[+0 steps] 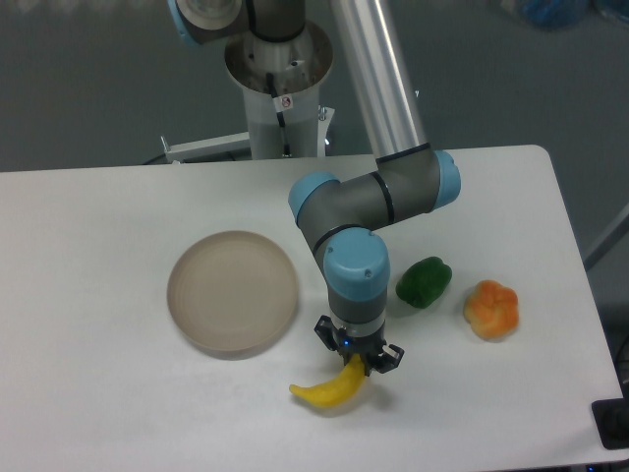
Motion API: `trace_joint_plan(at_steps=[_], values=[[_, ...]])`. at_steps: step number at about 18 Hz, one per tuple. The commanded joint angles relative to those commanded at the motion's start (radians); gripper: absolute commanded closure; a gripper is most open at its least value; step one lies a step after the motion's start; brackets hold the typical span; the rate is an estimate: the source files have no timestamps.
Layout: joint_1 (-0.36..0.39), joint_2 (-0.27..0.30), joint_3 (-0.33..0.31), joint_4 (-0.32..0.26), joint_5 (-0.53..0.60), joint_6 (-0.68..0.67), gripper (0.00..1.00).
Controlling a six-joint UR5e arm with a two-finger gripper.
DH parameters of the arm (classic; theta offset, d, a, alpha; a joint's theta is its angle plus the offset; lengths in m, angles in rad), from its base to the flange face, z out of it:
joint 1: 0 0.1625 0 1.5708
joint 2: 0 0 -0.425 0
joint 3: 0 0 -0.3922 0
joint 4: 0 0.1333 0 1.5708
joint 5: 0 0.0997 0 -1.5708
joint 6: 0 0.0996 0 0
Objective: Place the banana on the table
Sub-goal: 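Lower the banana onto the table beside the plate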
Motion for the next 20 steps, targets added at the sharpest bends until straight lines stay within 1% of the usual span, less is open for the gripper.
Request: trace_joint_plan(at_steps=[20], values=[[0.009, -0.012, 0.002, 0.002, 0.005, 0.023, 0.65]])
